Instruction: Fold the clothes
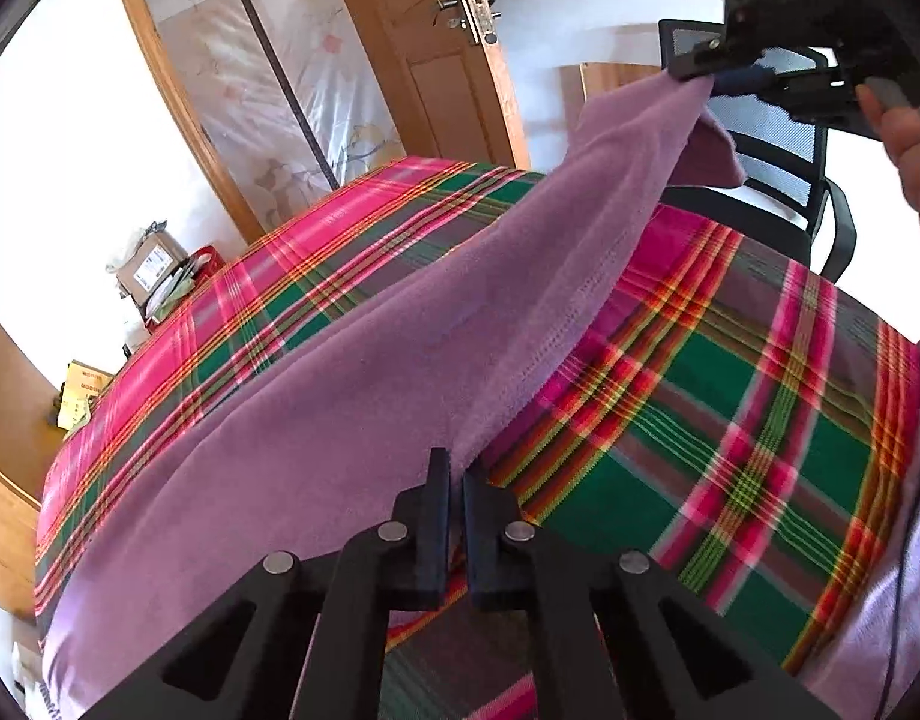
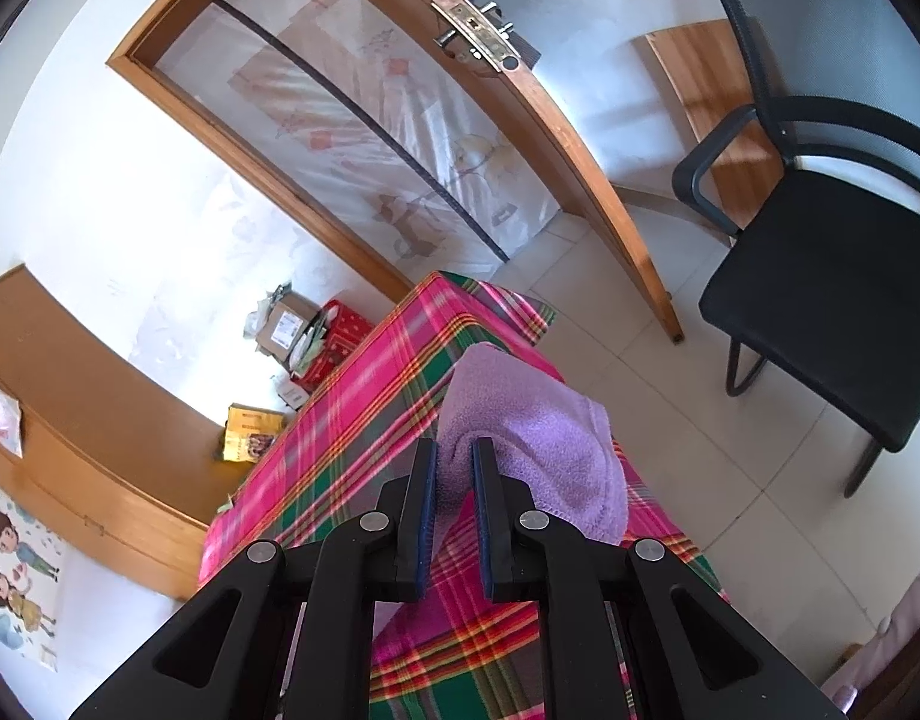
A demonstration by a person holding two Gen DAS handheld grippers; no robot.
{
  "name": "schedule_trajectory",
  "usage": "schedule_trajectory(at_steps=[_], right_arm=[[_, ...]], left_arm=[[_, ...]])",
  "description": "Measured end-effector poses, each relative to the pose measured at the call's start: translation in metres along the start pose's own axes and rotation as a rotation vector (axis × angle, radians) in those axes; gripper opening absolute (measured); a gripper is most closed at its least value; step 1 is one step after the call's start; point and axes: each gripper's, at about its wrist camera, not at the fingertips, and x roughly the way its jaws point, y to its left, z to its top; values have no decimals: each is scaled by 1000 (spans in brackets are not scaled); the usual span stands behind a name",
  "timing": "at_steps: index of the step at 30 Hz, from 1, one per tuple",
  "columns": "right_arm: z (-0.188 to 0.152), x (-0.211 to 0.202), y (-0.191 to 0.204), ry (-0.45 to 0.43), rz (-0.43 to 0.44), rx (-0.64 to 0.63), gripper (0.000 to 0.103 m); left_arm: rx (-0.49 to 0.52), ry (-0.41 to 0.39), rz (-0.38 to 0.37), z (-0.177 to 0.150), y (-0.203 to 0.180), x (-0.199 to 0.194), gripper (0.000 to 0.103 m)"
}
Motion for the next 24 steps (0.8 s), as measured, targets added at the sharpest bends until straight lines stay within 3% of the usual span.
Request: schedule_trajectory(at_steps=[4,8,15,20,24], right_arm=[[1,4,-6,9,-43,-13,12],[-3,12,-14,41,-120,-53,12],[-18,40,-39,178,-294,-122,13],[-16,46,-49,173,-471,-153,13],[-14,29,-33,78,-337,-193,15]], left_arm=[[36,-19,-35,-2,-2,-15,4],[88,18,-51,-9,-11,-9,4],[141,63,-81,-19,-24,-6,4],[129,72,-108,-19,-20,-4,4],[118,74,-124,-18,-16,-2,4]])
